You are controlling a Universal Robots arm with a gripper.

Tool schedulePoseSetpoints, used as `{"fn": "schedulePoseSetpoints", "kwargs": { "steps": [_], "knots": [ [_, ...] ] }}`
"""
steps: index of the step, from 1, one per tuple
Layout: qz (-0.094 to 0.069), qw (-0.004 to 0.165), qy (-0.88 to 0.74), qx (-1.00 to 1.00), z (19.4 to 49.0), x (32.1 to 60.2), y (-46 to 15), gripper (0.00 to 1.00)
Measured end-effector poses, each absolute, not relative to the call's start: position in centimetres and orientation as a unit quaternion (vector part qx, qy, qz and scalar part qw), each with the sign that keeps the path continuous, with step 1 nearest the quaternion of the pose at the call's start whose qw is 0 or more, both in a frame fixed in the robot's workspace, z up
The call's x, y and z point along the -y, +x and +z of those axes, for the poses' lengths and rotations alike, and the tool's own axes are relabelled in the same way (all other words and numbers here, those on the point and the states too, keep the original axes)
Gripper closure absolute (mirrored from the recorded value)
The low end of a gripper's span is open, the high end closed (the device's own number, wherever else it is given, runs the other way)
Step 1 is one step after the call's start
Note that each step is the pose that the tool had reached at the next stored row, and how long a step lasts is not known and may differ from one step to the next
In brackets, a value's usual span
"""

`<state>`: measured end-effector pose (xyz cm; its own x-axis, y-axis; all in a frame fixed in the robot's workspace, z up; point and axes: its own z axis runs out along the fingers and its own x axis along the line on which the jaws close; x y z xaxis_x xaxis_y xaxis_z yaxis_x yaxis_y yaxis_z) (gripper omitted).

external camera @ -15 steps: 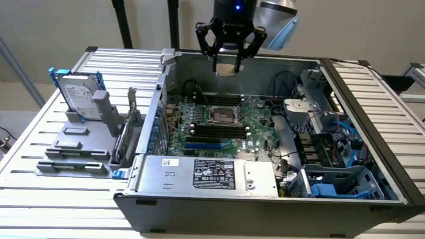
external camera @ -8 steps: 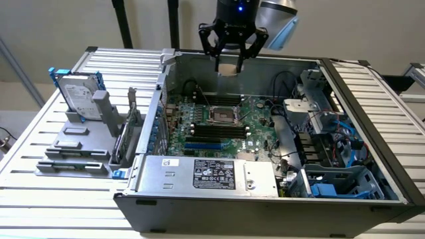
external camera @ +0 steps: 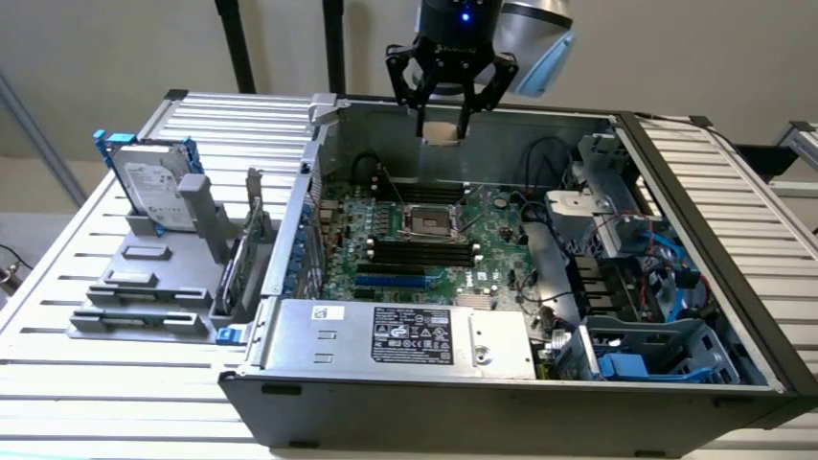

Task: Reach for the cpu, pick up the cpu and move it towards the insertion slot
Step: 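Pick up the cpu and move it towards the insertion slot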

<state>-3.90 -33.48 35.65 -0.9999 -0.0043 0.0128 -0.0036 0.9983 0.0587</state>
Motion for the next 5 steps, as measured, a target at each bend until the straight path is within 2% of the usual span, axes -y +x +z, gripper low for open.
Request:
{"fn": "schedulePoseSetpoints", "kwargs": {
  "steps": [5],
  "knots": [
    [-0.029, 0.006, 0.002, 1.0, 35.65, 33.48, -3.89, 0.46]
  ]
}}
